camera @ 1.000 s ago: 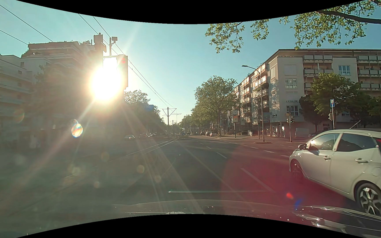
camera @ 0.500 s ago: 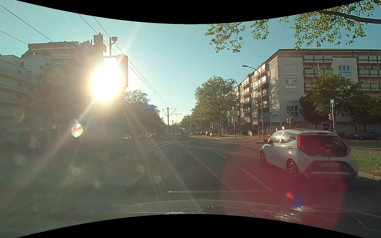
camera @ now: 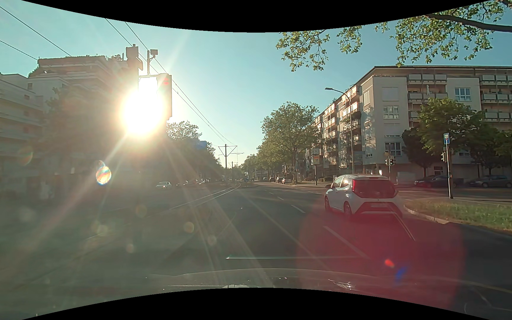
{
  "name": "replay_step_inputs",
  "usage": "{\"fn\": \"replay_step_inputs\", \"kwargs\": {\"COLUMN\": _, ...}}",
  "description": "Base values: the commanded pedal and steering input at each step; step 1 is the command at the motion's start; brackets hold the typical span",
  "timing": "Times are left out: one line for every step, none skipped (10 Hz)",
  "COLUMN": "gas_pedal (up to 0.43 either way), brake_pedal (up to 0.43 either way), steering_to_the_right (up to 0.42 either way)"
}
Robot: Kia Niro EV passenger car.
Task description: Follow the waypoints while adhering to traffic rules and regulations
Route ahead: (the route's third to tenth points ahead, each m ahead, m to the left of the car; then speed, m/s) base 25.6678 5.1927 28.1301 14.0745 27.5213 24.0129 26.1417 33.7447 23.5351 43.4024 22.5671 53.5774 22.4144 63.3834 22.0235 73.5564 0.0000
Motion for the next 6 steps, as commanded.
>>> {"fn": "replay_step_inputs", "kwargs": {"gas_pedal": 0.000, "brake_pedal": 0.220, "steering_to_the_right": 0.001}}
{"fn": "replay_step_inputs", "kwargs": {"gas_pedal": 0.000, "brake_pedal": 0.220, "steering_to_the_right": 0.001}}
{"fn": "replay_step_inputs", "kwargs": {"gas_pedal": 0.000, "brake_pedal": 0.220, "steering_to_the_right": 0.001}}
{"fn": "replay_step_inputs", "kwargs": {"gas_pedal": 0.000, "brake_pedal": 0.220, "steering_to_the_right": 0.001}}
{"fn": "replay_step_inputs", "kwargs": {"gas_pedal": 0.000, "brake_pedal": 0.220, "steering_to_the_right": 0.001}}
{"fn": "replay_step_inputs", "kwargs": {"gas_pedal": 0.000, "brake_pedal": 0.220, "steering_to_the_right": 0.001}}
